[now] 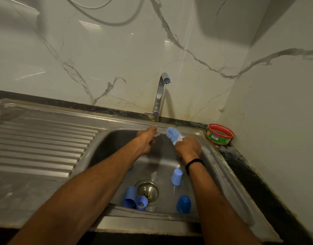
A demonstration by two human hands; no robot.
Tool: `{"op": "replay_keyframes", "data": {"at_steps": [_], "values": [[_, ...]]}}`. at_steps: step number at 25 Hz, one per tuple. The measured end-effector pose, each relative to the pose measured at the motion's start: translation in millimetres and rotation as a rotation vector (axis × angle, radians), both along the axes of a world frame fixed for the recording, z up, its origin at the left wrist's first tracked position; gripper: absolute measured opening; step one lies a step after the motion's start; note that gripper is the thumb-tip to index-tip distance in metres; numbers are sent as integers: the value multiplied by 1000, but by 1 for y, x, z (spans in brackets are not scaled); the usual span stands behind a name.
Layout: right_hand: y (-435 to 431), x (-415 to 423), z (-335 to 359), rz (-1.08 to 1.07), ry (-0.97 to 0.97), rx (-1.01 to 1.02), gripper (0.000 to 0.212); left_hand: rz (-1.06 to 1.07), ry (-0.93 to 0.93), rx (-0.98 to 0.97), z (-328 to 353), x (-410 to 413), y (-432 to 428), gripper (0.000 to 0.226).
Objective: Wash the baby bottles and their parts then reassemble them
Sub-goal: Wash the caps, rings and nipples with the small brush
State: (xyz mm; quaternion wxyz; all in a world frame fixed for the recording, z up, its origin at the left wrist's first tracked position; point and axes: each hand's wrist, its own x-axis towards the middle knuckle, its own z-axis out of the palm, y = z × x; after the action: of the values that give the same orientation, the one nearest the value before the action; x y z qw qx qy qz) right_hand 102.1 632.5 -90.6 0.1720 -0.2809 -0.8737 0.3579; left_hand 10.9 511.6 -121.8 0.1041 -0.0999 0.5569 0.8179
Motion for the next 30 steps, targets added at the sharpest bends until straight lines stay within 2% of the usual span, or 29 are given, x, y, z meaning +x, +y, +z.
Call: {"op": "replay_keyframes", "data": {"at_steps": [4,11,21,27,30], "values": [[0,-3,-2,2,-16,20,35,11,-9,100,4,-1,-3,12],[-1,-3,-1,16,-37,33,37,-37,-77,195,4,1,1,28],[-3,-3,0,10,-45,27,37,-3,-94,234,6,-3,-4,26],[-4,-2,0,9,-56,41,37,17,-31,159,4,-5,-3,24],[-4,-1,0,12,-47,34,36,36,116,-31,-4,-6,-7,20]]}}
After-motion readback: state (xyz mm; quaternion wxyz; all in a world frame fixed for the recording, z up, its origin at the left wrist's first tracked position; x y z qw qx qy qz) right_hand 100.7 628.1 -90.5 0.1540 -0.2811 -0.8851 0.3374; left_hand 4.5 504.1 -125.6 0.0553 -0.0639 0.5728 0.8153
